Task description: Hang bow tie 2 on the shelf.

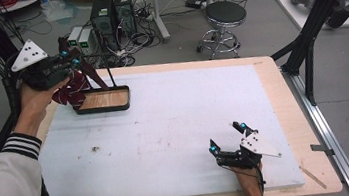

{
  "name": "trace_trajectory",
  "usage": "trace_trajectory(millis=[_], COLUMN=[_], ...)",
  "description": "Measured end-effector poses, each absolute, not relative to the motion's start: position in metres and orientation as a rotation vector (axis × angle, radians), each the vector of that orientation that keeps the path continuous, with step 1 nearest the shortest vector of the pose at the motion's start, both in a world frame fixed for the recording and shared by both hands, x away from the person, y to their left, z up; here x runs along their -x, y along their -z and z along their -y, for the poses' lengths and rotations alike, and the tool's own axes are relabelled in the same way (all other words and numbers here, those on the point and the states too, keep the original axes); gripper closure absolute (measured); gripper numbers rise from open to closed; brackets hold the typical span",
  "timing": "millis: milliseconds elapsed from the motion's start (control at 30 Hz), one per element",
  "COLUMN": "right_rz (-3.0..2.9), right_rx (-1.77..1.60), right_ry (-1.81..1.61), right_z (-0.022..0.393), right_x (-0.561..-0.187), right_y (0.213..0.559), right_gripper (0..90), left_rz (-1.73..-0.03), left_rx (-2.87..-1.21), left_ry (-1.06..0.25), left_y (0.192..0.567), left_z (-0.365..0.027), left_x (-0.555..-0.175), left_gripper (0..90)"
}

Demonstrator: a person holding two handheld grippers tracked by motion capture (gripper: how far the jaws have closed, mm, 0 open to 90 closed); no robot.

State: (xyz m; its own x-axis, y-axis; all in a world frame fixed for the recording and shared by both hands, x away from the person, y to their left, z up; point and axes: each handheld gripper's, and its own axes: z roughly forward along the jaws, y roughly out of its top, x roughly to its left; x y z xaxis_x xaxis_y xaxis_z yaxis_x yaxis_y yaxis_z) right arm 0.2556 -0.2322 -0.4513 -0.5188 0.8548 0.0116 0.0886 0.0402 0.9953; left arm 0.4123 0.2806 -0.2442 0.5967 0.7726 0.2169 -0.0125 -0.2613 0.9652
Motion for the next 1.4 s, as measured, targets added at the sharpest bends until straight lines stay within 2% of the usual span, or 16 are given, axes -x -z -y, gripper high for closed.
trace_trajectory(millis=[433, 933, 1400], right_rz=[-1.691, -1.692, -1.694], right_rx=[-0.946, -0.949, -0.951], right_ry=[-1.538, -1.537, -1.533], right_z=[0.232, 0.232, 0.231], right_x=[-0.256, -0.255, -0.255], right_y=[0.451, 0.451, 0.451], right_gripper=[0.8, 0.8, 0.8], left_rz=[-0.623, -0.795, -0.843], left_rx=[-1.684, -1.746, -1.818], left_ry=[-0.913, -1.001, -0.98], left_y=[0.229, 0.259, 0.291], left_z=[-0.274, -0.291, -0.284], left_x=[-0.419, -0.421, -0.416], left_gripper=[76.4, 76.4, 76.3])
